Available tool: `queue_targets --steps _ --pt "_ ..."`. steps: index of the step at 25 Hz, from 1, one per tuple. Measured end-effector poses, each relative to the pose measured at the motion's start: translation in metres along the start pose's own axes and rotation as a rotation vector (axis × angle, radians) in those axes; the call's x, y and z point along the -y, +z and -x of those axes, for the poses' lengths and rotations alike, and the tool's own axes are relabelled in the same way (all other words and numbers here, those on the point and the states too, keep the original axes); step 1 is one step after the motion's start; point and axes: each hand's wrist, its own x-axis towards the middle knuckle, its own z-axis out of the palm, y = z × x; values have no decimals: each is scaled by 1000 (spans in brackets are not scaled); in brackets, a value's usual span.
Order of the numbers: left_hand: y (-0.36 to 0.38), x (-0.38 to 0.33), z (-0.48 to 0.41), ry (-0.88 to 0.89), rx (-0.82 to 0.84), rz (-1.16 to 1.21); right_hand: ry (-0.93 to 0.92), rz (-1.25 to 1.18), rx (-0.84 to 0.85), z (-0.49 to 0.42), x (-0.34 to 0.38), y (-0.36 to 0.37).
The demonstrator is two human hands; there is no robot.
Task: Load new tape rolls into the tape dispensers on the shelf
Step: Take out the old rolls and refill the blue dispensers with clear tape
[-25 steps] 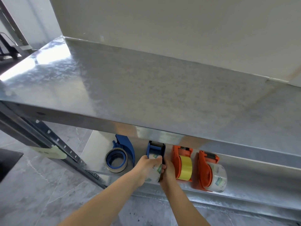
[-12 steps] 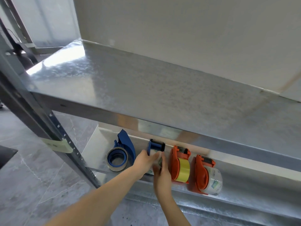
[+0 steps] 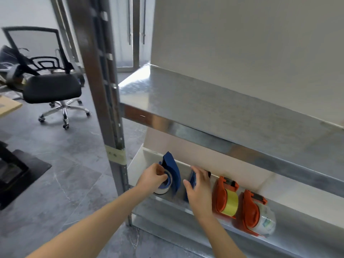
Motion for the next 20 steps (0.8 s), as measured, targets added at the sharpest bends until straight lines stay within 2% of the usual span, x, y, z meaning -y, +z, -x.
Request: queue_targets --steps 3,6,10,12,14,16,20 --pt "-21 21 2 -37 -8 -36 -67 44 125 -6 18 19" --pt "-33 37 5 -59 7 -25 -148 141 330 -12 36 49" --pt "-44 48 7 -90 20 -70 -199 543 452 -18 53 87" --pt "-46 53 6 -107 29 -81 -155 610 477 -17 47 99" --pt "-45 56 5 -124 46 -76 -94 561 455 -17 37 104" --pt "-42 56 3 -131 60 -87 -7 408 370 -15 29 102" --pt "-27 46 -7 -78 84 -71 263 -178 203 -15 21 79"
